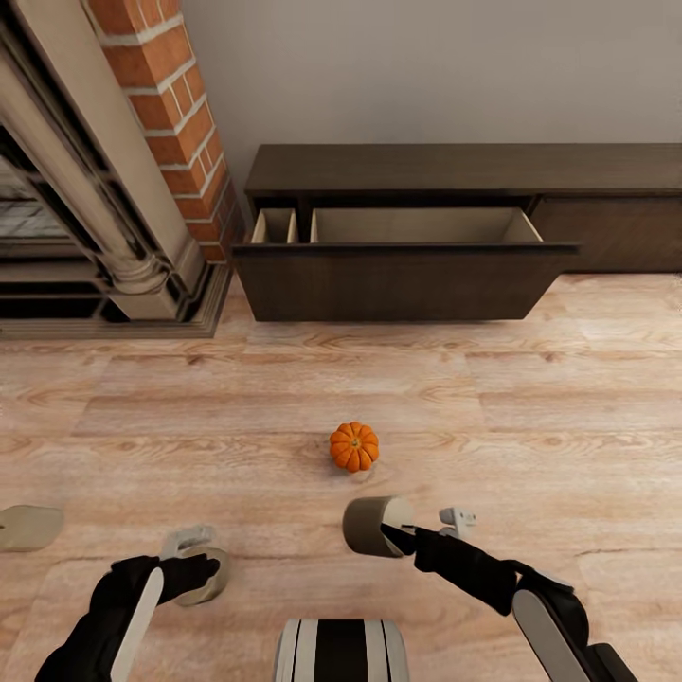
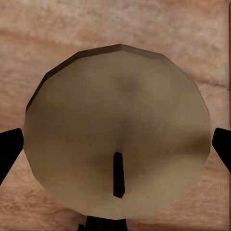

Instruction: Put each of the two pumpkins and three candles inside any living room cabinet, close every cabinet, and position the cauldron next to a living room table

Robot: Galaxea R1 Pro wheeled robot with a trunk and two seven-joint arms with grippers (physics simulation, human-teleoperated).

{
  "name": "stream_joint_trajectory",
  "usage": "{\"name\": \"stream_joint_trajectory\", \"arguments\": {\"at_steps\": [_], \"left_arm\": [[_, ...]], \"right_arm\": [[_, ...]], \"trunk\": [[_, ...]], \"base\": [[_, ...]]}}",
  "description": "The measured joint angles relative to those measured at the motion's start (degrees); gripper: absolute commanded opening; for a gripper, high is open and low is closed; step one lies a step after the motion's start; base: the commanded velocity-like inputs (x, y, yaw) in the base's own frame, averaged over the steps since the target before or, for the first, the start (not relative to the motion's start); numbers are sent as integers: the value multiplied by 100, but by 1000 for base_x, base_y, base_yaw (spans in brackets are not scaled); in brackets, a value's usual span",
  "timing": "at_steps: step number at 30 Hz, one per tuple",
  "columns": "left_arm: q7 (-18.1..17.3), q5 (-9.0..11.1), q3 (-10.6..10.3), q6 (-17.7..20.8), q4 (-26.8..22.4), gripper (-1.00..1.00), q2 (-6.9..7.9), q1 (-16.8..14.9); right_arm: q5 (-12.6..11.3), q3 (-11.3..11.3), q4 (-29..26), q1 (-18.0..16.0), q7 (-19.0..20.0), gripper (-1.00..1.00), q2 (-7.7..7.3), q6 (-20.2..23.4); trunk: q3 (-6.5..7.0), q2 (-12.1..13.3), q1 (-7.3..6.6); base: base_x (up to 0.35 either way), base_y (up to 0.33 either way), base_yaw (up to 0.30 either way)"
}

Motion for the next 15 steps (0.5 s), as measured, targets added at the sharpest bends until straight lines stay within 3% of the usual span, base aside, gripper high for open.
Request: {"name": "stream_joint_trajectory", "arguments": {"at_steps": [7, 11, 15], "left_arm": [[5, -6, 23, 54, -36, -100, 6, 0], [6, -5, 52, 93, -60, -100, 2, 0], [6, -4, 61, 100, -64, -100, 5, 0]], "right_arm": [[36, 386, -34, -8, -1030, -100, 259, 281], [17, 433, -37, -5, -1817, -100, 585, 641], [29, 449, -37, -3, -2463, -100, 852, 858]], "trunk": [[155, 9, -18], [244, 15, -28], [332, 20, -39]], "base": [[0, 0, 0], [0, 0, 6], [0, 0, 175]]}}
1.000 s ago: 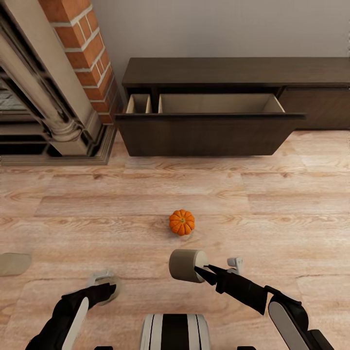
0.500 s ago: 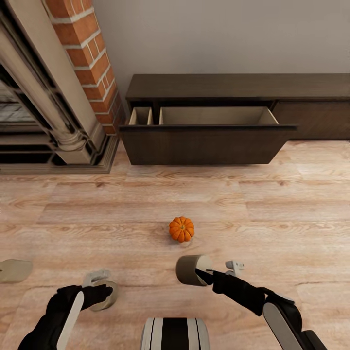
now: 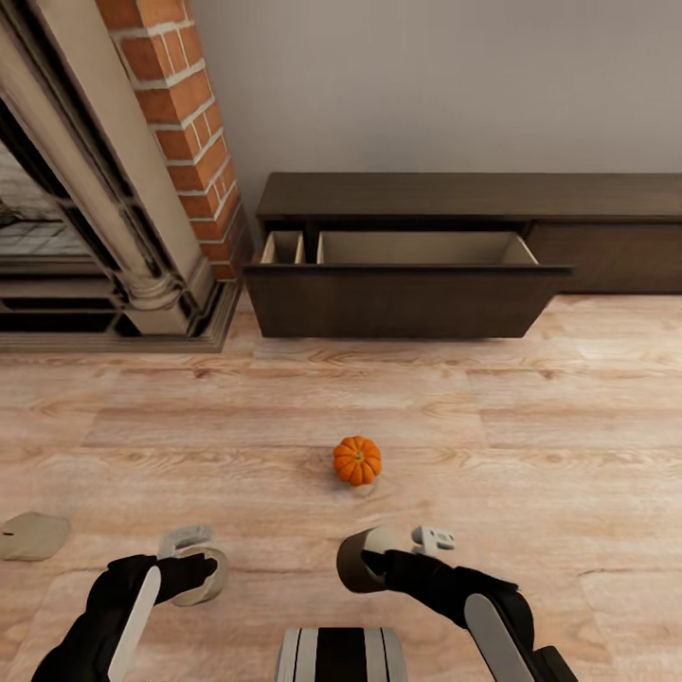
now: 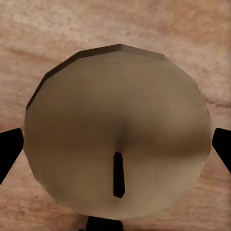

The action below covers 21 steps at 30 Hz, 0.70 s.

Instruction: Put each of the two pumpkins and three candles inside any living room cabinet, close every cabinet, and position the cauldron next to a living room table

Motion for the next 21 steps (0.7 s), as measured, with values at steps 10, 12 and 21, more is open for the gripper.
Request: {"name": "stream_joint_trajectory", "arguments": {"at_steps": [10, 12, 21], "left_arm": [[0, 2, 2, 1, -1, -100, 4, 0], [0, 1, 0, 4, -1, -100, 4, 0], [-9, 8, 18, -20, 0, -100, 4, 1]], "right_arm": [[-3, 84, 0, -4, -257, -100, 71, 39], [-2, 90, 0, -4, -261, -100, 71, 39], [13, 337, 0, -14, -268, -100, 71, 43]], "trunk": [[222, 13, -26], [266, 16, -31], [266, 16, -30]], "base": [[0, 0, 282], [0, 0, 291], [-46, 22, 291]]}}
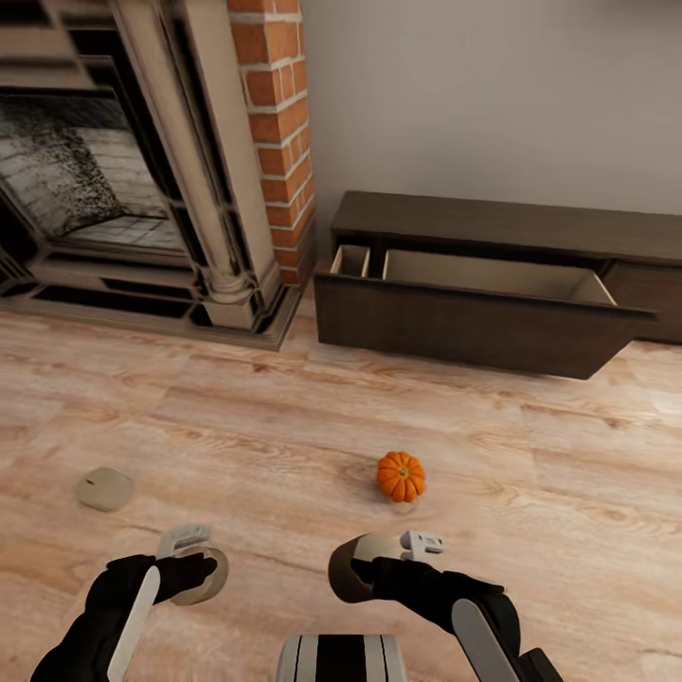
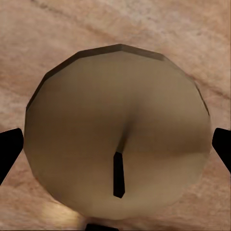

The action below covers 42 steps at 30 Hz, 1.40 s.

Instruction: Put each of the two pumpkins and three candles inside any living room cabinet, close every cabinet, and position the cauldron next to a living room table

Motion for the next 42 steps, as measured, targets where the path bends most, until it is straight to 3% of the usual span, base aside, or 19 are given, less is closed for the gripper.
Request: {"name": "stream_joint_trajectory", "arguments": {"at_steps": [5, 16, 23, 42], "left_arm": [[0, -13, 125, 10, 0, -100, 0, 0], [-7, 6, 147, -5, -8, -100, -8, 0], [-9, 0, 147, 19, -42, -100, -9, 0], [-8, -8, 148, 29, -35, -100, -9, -1]], "right_arm": [[-2, 19, 0, -1, 0, -100, 0, 0], [0, 30, 0, -2, 0, -100, 0, 0], [-16, 32, -1, -2, 1, -100, -5, -4], [-25, 36, 41, 7, 35, -100, -58, -70]], "trunk": [[0, 0, 0], [0, 0, 0], [151, 9, -19], [570, 34, -68]], "base": [[-232, 143, 291], [-80, 90, 291], [-1, 2, 231], [0, 0, 9]]}}
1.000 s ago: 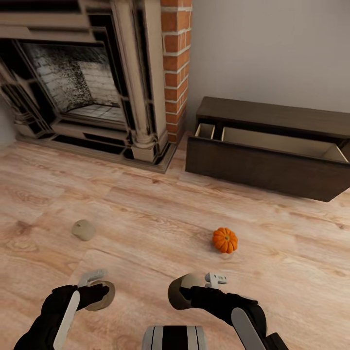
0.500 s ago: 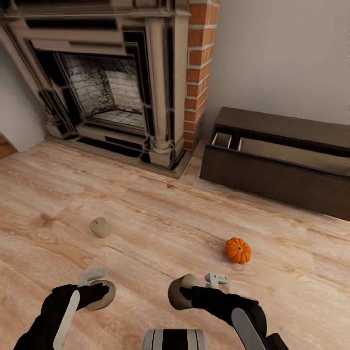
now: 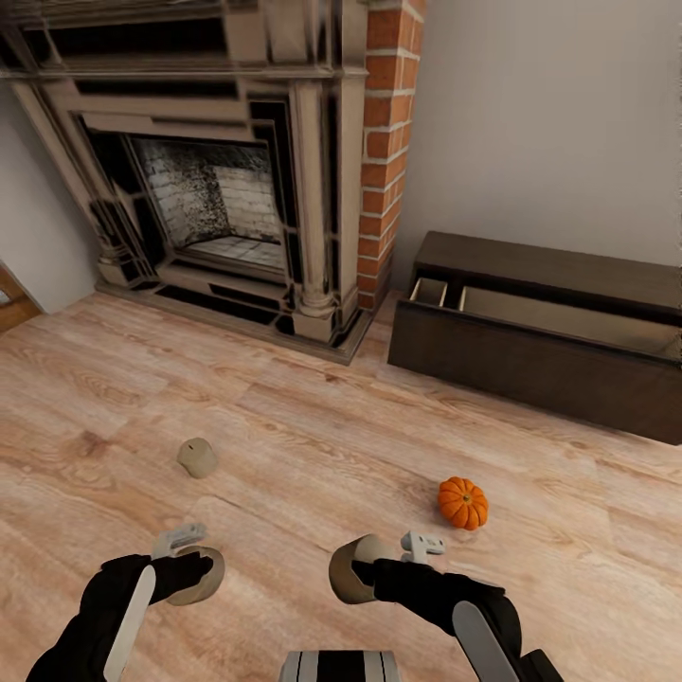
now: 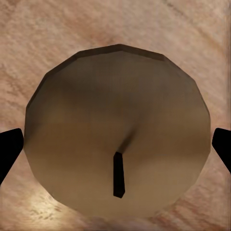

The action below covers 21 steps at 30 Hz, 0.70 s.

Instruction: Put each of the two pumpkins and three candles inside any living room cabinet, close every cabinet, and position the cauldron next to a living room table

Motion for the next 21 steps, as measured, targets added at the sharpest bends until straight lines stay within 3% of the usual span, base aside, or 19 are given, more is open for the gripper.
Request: {"name": "stream_joint_trajectory", "arguments": {"at_steps": [10, 21], "left_arm": [[5, 3, 0, -2, 0, -100, 0, 0], [2, 2, -6, -7, 0, -100, 0, 0]], "right_arm": [[3, -45, 2, 0, -7, -100, -1, 3], [5, -15, 2, 0, -25, -100, 46, 14]], "trunk": [[222, 13, -26], [457, 104, -92]], "base": [[0, 0, 16], [0, 0, 263]]}}
